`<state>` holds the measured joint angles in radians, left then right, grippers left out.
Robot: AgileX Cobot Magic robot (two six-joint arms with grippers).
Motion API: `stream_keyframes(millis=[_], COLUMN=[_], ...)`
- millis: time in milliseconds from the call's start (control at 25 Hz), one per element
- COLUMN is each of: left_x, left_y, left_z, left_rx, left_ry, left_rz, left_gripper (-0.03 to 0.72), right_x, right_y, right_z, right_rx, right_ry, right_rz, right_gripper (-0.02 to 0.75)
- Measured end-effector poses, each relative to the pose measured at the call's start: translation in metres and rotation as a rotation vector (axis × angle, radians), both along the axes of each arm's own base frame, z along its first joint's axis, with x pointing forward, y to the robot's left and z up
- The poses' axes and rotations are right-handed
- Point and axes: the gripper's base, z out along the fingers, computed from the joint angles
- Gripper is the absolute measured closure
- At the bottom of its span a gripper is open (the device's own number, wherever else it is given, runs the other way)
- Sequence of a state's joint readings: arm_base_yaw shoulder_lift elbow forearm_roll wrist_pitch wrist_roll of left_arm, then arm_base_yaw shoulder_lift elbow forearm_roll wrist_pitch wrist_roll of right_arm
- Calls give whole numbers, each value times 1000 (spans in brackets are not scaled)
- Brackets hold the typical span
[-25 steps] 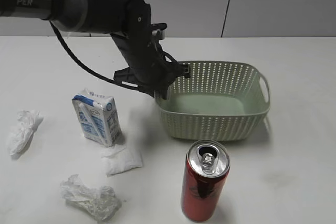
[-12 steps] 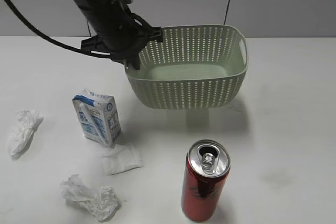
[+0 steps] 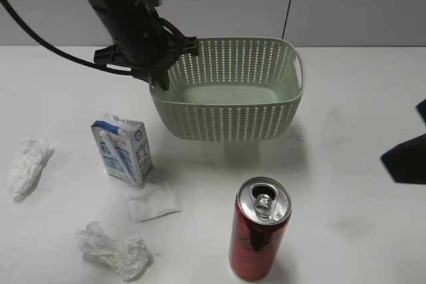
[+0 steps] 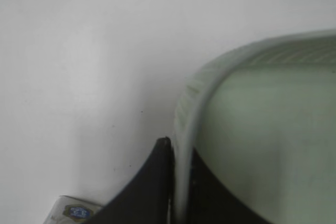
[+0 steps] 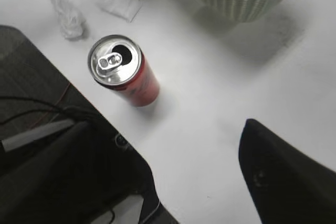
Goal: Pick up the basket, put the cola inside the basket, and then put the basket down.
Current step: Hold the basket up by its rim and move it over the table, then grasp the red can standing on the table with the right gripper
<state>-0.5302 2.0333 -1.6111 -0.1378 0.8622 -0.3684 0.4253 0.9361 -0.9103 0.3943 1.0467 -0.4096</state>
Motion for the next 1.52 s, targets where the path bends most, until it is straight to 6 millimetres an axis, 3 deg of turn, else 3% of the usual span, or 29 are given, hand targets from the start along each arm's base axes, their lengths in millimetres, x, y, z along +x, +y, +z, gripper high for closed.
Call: stream_keyframes(millis=[160,320,560,1040,1160,1280,1440,1520], left_x=[0,0,0,1,1,1,1,1], left_y=[0,0,0,0,0,0,0,1], left_z=[0,0,0,0,0,0,0,0], left_rx=[0,0,0,0,1,2,3,13], left_ry=[-1,-1,-1,-7,-7,-8,-10,-15], left_rz=[0,0,0,0,-1,-1,-2,-6], left_gripper=[684,684,684,684,684,684,684,684], right_x=[17,26,41,56,58,56,54,52], right_y=[42,84,125,147,149,149,147,145], right_z=[-23,-45,-71,-127,-140,-141,-137,-125], right_rx=[-140,-238,-238,-330,-365,-383,-375,-348], right_ry=[131,221,315,462,500,525,527,504], right_rz=[83,47,-70,-152,-157,-158,-157,-147], right_gripper=[81,83,88,92,133,239,237,237])
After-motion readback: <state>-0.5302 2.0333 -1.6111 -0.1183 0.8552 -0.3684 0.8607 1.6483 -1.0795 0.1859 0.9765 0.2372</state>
